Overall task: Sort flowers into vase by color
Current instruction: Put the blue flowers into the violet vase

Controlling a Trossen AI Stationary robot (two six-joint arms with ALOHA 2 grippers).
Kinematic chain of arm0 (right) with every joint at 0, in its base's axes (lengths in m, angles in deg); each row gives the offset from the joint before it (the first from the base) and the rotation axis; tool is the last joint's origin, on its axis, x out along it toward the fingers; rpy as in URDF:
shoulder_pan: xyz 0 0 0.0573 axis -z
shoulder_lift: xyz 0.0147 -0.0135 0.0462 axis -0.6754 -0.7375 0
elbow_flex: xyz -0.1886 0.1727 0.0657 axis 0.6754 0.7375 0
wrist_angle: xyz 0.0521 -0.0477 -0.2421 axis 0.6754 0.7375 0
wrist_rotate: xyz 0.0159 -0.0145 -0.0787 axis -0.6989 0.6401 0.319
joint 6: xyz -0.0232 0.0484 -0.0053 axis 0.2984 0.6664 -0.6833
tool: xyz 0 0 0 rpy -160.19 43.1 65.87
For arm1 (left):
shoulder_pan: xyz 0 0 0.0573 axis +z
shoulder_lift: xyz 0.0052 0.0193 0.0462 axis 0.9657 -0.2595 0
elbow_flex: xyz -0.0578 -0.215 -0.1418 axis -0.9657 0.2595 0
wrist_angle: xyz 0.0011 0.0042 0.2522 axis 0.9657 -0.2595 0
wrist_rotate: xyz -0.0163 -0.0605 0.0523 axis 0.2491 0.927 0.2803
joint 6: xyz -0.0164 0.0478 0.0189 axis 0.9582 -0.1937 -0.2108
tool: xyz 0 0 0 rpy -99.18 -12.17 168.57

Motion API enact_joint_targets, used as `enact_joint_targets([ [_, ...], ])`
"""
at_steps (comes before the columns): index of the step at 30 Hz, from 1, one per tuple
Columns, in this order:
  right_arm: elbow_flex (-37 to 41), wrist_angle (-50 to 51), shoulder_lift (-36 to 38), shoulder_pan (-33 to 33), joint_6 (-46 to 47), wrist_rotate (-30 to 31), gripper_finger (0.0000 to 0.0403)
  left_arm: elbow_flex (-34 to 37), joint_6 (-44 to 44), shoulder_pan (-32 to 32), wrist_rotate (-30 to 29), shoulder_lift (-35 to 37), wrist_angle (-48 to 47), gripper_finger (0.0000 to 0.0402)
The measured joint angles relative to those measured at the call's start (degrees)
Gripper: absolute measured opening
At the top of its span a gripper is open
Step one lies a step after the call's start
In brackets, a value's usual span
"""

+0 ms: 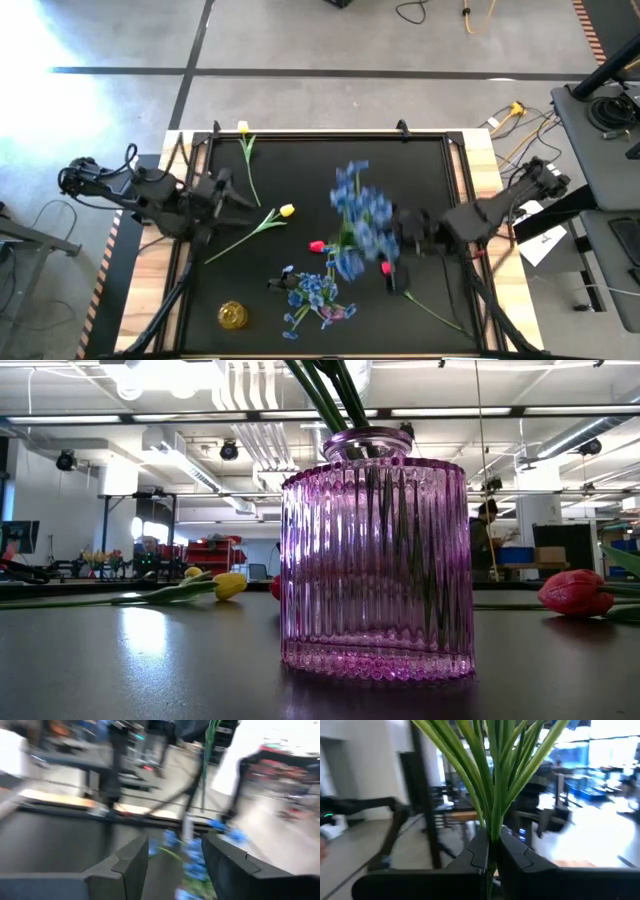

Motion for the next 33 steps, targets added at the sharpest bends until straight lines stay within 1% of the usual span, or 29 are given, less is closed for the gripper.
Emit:
enact_joint_targets([
  [3,-0.15,-3.87,-2.75,-4.19,-1.94,-0.12,0.0013,0.02,2.33,-0.74,5.35,-1.15,-0.05,0.0165],
  [8,-0.16,-8.35,-6.72,-10.74,-1.98,0.34,0.0013,0.04,3.77,-4.81,6.56,-3.33,-1.09,0.0162],
  [11,-0.18,-9.34,-8.91,-14.86,-1.96,4.70,0.0013,0.07,5.94,-7.73,6.45,-4.72,-1.61,0.0162],
  [14,-0.18,-9.47,-11.61,-17.80,-1.28,8.26,0.0013,0.11,8.01,-10.63,5.12,-6.53,-1.83,0.0161],
  [17,-0.18,-9.82,-15.07,-19.16,0.45,9.28,0.0013,0.11,9.26,-12.90,2.52,-8.68,-2.18,0.0161],
  [20,-0.18,-11.24,-18.98,-19.24,2.90,10.29,0.0013,0.15,12.06,-14.20,-0.23,-10.67,-4.66,0.0161],
  [22,-0.18,-11.29,-21.39,-19.14,3.02,14.51,0.0013,0.15,15.16,-14.70,-1.33,-11.93,-6.35,0.0161],
  [27,-0.18,-11.05,-26.00,-19.56,0.81,32.48,0.0013,0.15,22.40,-15.06,-4.43,-15.27,-7.64,0.0161],
  [28,-0.18,-10.89,-26.61,-19.76,0.62,35.26,0.0013,0.15,23.45,-15.06,-4.62,-16.02,-7.65,0.0161],
  [31,-0.18,-11.10,-28.60,-20.33,0.53,40.23,0.0013,0.15,25.41,-15.04,-4.95,-18.34,-7.93,0.0161],
  [33,-0.18,-11.05,-30.16,-20.56,0.60,42.02,0.0013,0.15,28.25,-15.07,-4.94,-20.10,-8.28,0.0161],
])
